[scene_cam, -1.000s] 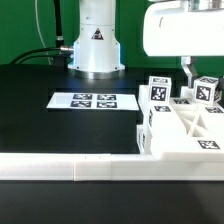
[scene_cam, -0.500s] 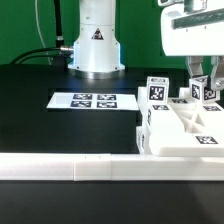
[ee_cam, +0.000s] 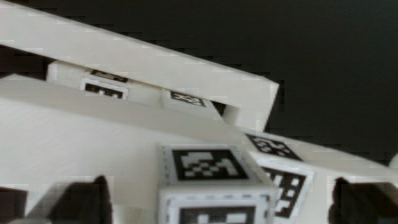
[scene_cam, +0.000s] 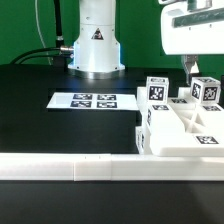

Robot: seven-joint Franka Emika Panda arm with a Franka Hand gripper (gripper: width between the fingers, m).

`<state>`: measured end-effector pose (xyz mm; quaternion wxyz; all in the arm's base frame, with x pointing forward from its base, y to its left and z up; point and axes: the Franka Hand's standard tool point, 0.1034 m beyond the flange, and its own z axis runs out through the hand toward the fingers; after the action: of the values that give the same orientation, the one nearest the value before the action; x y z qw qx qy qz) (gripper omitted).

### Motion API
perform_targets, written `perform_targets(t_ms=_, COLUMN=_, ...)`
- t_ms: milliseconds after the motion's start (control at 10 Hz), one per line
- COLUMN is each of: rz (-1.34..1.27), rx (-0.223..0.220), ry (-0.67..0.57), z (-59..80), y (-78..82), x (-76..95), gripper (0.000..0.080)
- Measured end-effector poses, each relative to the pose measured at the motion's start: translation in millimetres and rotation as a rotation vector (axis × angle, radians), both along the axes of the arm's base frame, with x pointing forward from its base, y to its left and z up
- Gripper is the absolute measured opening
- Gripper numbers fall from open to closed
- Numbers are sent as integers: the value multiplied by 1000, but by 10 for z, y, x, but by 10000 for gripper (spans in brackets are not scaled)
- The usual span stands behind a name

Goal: Assemble chair

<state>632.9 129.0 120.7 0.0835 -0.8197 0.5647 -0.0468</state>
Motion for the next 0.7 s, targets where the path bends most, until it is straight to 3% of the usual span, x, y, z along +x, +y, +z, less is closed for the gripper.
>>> perform_targets(t_ms=400, rz=273, rx=-49, ry=-23, z=-2, y=-7, x=0, gripper=648)
perform_targets(t_ms=700, rz=701, rx=-131, ry=-50, z=-22, y=-18, x=-15, gripper=648)
